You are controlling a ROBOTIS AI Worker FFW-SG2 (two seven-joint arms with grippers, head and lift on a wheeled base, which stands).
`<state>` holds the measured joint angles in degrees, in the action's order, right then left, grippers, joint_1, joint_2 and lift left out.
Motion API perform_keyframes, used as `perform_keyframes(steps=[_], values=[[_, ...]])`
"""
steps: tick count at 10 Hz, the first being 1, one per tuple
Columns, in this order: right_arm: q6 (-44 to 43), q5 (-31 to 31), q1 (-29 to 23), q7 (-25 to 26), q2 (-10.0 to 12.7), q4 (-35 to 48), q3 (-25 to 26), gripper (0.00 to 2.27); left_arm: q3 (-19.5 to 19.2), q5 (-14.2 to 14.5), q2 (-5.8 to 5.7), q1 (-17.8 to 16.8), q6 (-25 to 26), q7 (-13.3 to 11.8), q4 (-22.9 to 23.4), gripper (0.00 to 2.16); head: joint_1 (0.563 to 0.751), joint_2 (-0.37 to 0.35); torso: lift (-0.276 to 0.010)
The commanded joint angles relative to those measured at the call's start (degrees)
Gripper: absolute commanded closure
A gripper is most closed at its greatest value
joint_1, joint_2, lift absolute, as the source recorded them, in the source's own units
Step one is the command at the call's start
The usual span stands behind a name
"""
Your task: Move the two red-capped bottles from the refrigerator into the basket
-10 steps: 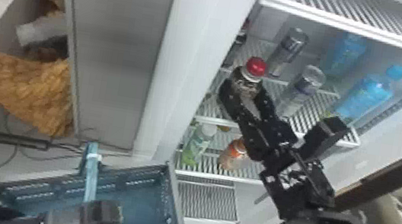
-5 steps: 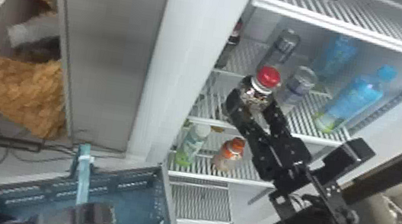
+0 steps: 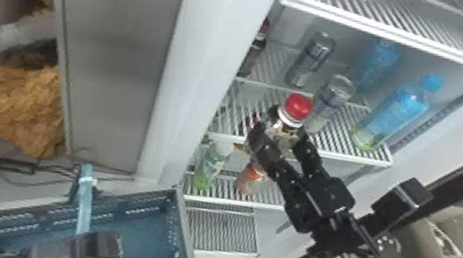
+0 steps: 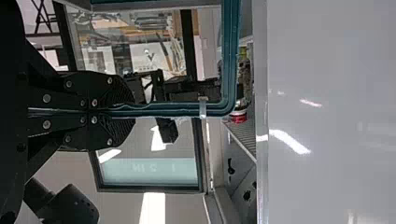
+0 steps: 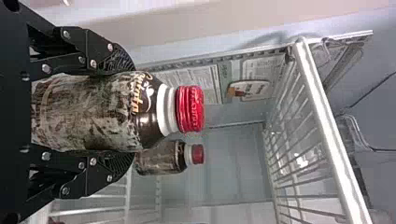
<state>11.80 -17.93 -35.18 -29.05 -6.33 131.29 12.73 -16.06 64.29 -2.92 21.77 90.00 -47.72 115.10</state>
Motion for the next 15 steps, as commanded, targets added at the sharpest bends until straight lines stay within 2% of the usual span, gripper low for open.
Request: perform_keyframes(steps=[1,4,6,8,10,11,15], values=[[1.3,-0.8,-2.1,-1.5,0.0,1.5,0.0,1.28,-0.1,-0.1,0.02,0.0,0.0,0.0,-0.3,1.2,0.695,-0.316,0.0],[4.4,-3.6,-7.0,-2.8,-0.6,7.2,0.0,1.28,-0.2,0.0,0.1,0.0,0.0,0.2,-0.3,1.2,0.695,-0.297,0.0],[7.6,-6.3,-7.9,-3.9,-1.3,7.4,-1.5,1.28,0.1,-0.1,0.1,-0.1,0.0,0.3,-0.3,1.2,0.695,-0.278,0.0],[11.1,-9.2,-7.4,-5.1,-2.2,6.9,-4.2,1.28,0.4,0.0,0.1,-0.3,0.0,0.4,-0.6,1.2,0.695,-0.251,0.0],[12.1,-13.3,-5.0,-7.7,-3.8,3.8,-7.6,1.28,0.5,0.0,0.1,-0.3,0.0,0.4,-0.8,1.2,0.695,-0.189,0.0],[12.7,-13.2,-4.5,-8.3,-4.2,3.8,-8.3,1.28,0.4,0.0,0.02,-0.3,0.0,0.5,-1.0,1.2,0.695,-0.153,0.0],[19.3,-13.4,-3.2,-11.3,-5.5,2.9,-8.8,1.25,0.3,0.6,0.02,-0.3,0.0,0.5,-1.0,1.2,0.695,-0.091,0.0]])
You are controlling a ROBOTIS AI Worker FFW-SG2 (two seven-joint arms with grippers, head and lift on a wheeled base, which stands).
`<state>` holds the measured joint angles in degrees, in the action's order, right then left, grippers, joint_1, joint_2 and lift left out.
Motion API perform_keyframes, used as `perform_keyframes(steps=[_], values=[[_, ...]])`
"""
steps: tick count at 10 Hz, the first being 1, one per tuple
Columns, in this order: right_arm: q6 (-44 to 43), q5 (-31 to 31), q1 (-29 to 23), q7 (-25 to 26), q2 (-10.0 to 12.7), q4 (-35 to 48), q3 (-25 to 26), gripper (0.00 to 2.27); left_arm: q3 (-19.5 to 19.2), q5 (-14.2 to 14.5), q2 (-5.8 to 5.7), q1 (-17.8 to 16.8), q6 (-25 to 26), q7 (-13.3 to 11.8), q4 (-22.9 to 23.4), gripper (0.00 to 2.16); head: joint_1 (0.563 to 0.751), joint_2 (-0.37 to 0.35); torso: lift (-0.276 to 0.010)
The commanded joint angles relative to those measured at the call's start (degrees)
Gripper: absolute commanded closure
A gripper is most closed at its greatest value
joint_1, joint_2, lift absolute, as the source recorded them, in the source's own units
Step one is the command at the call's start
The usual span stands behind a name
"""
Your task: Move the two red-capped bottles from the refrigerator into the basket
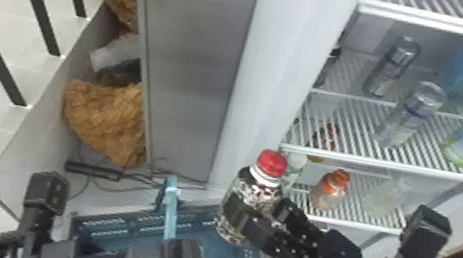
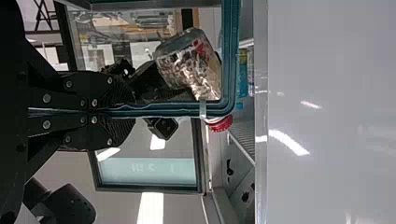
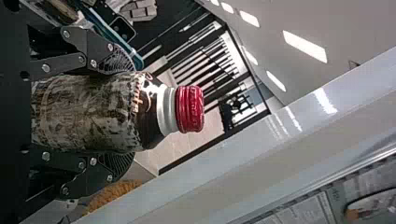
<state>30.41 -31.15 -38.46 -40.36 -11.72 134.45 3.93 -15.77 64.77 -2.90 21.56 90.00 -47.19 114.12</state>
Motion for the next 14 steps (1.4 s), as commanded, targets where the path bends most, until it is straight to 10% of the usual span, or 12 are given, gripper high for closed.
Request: perform_keyframes(steps=[1,6,14], values=[[1.6,-0.8,0.5,-0.5,-0.2,-0.8,-0.3,1.14,0.0,0.2,0.0,0.0,0.0,0.0,0.0,1.2,0.695,-0.088,0.0],[0.7,-4.0,1.5,-1.7,-0.5,-3.6,-1.5,0.09,-0.1,1.0,0.09,0.1,0.0,0.1,0.0,1.2,0.695,-0.053,0.0],[-14.4,2.0,-1.9,3.8,3.0,0.8,6.9,0.11,0.1,1.4,0.09,0.2,0.0,0.1,0.0,1.2,0.695,-0.193,0.0]])
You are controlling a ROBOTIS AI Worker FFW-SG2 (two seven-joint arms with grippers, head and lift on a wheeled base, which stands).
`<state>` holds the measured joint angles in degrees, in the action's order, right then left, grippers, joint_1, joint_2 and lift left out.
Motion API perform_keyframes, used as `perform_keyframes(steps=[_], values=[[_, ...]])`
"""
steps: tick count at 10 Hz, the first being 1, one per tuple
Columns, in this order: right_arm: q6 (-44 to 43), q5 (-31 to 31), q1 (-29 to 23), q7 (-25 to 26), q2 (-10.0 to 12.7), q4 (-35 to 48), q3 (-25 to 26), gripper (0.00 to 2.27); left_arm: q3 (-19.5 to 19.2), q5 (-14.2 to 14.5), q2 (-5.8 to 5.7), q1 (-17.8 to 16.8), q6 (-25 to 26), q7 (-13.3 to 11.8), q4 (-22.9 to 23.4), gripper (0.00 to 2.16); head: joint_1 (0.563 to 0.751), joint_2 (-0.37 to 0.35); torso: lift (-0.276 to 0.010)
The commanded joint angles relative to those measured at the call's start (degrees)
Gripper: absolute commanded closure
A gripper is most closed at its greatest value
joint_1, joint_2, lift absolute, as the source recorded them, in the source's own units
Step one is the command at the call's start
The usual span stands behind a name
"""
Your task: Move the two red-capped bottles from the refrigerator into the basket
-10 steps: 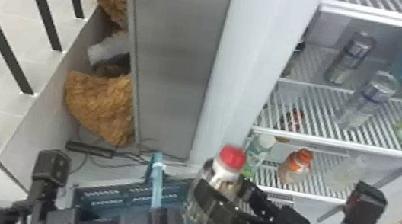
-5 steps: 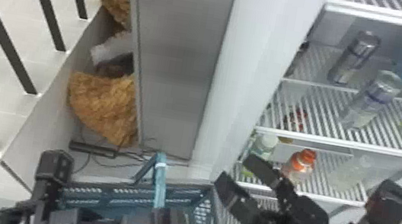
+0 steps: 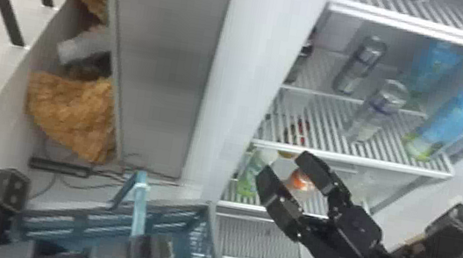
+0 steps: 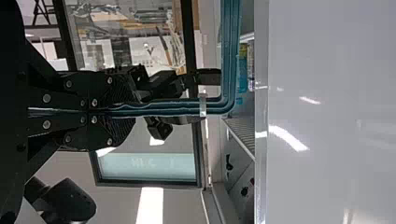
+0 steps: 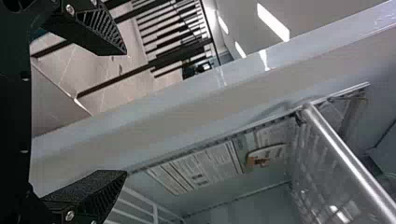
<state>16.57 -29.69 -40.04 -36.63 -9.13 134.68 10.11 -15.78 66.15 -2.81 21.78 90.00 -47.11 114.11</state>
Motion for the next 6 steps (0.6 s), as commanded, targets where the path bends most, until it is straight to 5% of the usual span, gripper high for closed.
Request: perform_keyframes(steps=[1,6], values=[[-0.8,2.0,-1.3,1.3,1.5,1.9,2.7,0.11,0.1,0.0,0.0,-0.1,0.0,0.0,0.0,1.2,0.695,-0.216,0.0],[-2.8,7.0,-1.6,6.6,4.7,3.9,8.6,0.11,-0.1,0.2,0.09,0.1,0.0,0.0,0.0,1.2,0.695,-0.35,0.0]])
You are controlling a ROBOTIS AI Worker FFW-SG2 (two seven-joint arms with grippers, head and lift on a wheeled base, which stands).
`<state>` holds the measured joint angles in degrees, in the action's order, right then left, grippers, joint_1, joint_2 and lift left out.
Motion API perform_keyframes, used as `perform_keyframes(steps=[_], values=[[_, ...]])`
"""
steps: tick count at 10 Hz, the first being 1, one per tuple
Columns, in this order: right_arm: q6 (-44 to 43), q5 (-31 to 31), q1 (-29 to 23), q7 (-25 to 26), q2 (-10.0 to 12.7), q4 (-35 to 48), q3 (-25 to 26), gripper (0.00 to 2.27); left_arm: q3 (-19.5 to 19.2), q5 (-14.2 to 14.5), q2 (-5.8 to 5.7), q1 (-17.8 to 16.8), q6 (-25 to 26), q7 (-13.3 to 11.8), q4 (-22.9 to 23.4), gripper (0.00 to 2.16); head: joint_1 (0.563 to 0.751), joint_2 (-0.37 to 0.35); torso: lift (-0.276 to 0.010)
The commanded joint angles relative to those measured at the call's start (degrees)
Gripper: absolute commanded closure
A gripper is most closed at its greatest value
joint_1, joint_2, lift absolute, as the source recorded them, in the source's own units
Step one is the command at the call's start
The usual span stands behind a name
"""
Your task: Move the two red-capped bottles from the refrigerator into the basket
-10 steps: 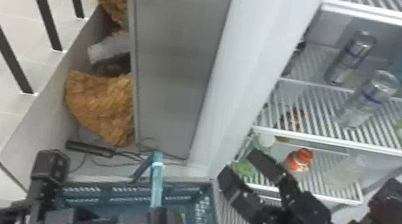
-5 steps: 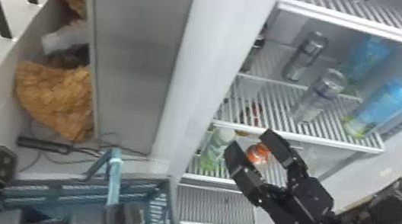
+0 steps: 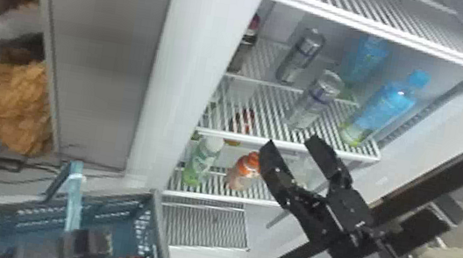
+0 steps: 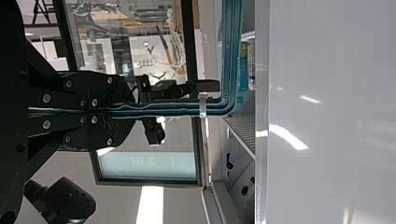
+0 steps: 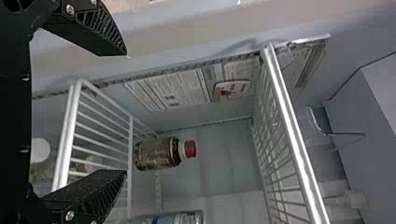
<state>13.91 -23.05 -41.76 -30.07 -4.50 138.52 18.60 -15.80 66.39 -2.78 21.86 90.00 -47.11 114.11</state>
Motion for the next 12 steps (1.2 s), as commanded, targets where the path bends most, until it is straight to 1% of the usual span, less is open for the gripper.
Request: perform_keyframes(steps=[1,3,5,7,8,12], values=[[-0.3,1.3,1.0,0.8,0.4,-0.5,0.0,0.11,-0.1,0.0,0.05,0.1,0.0,0.0,0.0,1.2,0.695,-0.35,0.0],[-1.4,3.2,4.1,1.2,1.0,-3.6,-0.1,0.11,-0.1,0.0,0.05,0.1,0.0,0.0,0.0,1.2,0.695,-0.35,0.0],[-2.4,4.4,7.3,3.5,1.0,-6.4,-1.2,0.11,-0.1,0.0,0.05,0.2,0.0,0.0,-0.1,1.2,0.695,-0.35,0.0],[-3.2,5.6,11.2,4.3,1.0,-9.9,-2.4,0.11,-0.1,0.0,0.05,0.2,0.0,0.0,-0.1,1.2,0.695,-0.35,0.0],[-3.2,5.7,12.1,5.8,1.0,-10.8,-3.3,0.11,0.0,0.0,0.05,0.2,0.0,0.1,-0.3,1.2,0.695,-0.35,0.0],[-3.9,6.5,17.2,7.2,0.7,-16.3,-6.5,0.11,0.2,0.0,0.05,0.2,0.0,0.2,-0.3,1.2,0.695,-0.35,0.0]])
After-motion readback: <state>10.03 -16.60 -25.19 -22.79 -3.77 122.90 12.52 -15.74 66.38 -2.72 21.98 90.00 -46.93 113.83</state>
